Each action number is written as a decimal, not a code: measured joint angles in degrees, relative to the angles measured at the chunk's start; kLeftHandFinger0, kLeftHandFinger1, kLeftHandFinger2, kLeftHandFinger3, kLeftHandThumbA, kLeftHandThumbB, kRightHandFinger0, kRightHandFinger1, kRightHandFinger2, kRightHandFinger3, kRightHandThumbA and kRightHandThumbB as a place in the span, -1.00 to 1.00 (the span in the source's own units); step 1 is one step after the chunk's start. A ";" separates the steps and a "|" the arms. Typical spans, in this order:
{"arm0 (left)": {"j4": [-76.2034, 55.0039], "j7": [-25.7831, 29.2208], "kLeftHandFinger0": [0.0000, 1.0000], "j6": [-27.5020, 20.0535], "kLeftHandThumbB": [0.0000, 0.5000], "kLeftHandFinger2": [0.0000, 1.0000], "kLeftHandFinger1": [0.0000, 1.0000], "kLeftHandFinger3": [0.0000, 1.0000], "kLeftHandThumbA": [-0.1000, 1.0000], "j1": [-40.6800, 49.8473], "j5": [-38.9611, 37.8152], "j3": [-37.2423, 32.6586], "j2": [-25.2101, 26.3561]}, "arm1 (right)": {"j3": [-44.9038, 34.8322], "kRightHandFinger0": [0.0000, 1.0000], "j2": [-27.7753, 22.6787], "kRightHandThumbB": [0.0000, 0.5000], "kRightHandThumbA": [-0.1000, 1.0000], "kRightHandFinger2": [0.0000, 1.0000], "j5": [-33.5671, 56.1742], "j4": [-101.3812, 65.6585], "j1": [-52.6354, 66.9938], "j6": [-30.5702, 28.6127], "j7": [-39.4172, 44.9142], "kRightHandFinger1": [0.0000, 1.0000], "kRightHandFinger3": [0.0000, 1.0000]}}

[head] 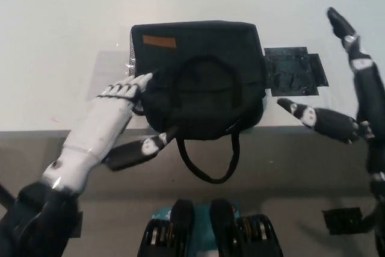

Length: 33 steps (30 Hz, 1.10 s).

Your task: A soft travel bag is kept infront of the robot in the middle of the desk and the robot uses both its hands to press it to reduce its size

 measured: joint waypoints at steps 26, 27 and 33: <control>9.45 2.77 1.00 -19.58 -0.02 1.00 1.00 1.00 1.00 32.08 -21.54 6.71 -11.32 | 3.16 1.00 3.79 -0.72 1.00 1.00 6.56 6.77 28.10 -14.54 2.21 1.00 1.00; 11.43 2.76 1.00 -20.27 -0.02 1.00 1.00 1.00 1.00 31.92 -21.70 6.77 -11.57 | 3.12 1.00 4.31 -0.50 1.00 1.00 6.68 9.16 28.13 -15.44 2.21 1.00 1.00; 20.03 2.76 1.00 -23.81 -0.01 1.00 1.00 1.00 1.00 30.58 -23.14 7.76 -11.83 | 2.64 1.00 7.69 -0.39 1.00 1.00 6.89 19.74 28.08 -19.97 2.15 1.00 1.00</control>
